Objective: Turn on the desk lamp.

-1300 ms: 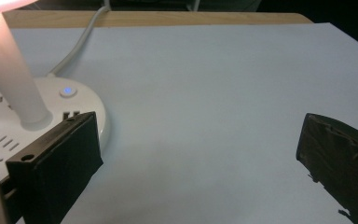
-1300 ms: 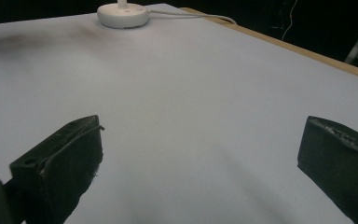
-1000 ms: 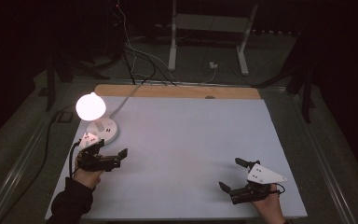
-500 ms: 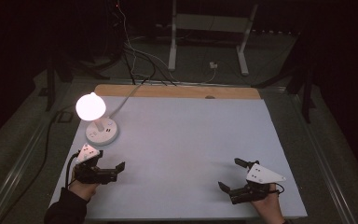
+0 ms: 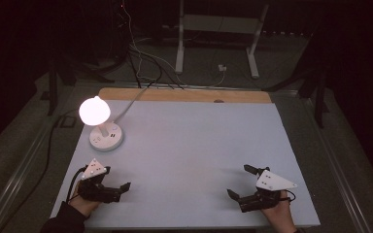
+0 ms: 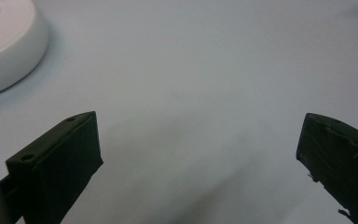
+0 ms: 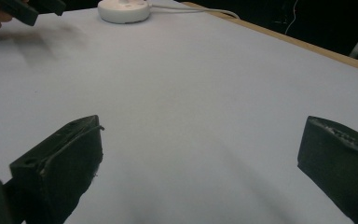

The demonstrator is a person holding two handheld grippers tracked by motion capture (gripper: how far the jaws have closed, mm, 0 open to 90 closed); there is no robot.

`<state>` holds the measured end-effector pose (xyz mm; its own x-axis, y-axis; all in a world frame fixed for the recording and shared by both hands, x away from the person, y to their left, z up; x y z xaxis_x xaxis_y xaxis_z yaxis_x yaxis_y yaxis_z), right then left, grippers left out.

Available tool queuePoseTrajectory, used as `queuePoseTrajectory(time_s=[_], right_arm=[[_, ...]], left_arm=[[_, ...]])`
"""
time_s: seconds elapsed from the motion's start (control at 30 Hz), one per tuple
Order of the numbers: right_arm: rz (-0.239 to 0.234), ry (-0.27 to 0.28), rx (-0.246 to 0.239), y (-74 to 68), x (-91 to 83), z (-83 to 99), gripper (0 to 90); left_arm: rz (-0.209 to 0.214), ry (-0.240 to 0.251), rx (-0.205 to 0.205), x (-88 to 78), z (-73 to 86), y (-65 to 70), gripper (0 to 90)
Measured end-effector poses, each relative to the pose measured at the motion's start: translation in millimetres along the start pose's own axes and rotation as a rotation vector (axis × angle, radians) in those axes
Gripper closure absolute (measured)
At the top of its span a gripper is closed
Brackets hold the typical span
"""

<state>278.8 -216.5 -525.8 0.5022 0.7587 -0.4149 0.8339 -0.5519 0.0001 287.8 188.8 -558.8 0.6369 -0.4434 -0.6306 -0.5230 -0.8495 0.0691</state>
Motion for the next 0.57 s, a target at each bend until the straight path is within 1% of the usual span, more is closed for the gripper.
queuePoseTrajectory(time_s=[0.1,0.23,0.37,0.47,0.57], right_arm=[[0.001,-0.003,-0.003,-0.3,0.2,0.4,0.0],[0.001,-0.003,0.001,0.3,0.2,0.4,0.0],[0.001,-0.003,-0.009,-0.5,-0.7,0.1,0.0],[0.0,-0.005,-0.008,0.0,-0.6,0.8,0.0],[-0.002,-0.007,-0.011,0.0,-0.1,1.0,0.0]], left_arm=[[0.027,-0.012,0.007,0.0,3.5,1.3,0.4],[0.033,-0.003,0.018,-0.1,3.7,0.5,0.4],[0.026,-0.027,0.048,1.8,6.7,1.4,0.4],[0.012,-0.03,0.056,2.5,6.9,0.8,0.4],[0.014,-0.027,0.058,2.3,6.7,1.0,0.4]])
Point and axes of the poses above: each handheld gripper's, and its own axes: x roughly forward along the jaws, z roughly out of its underside, y roughly to its right, the point moved 8 cm from there along x, roughly forward along the jaws, and after that the axes turned 7 degrees about -z, right-handed, at the moved point
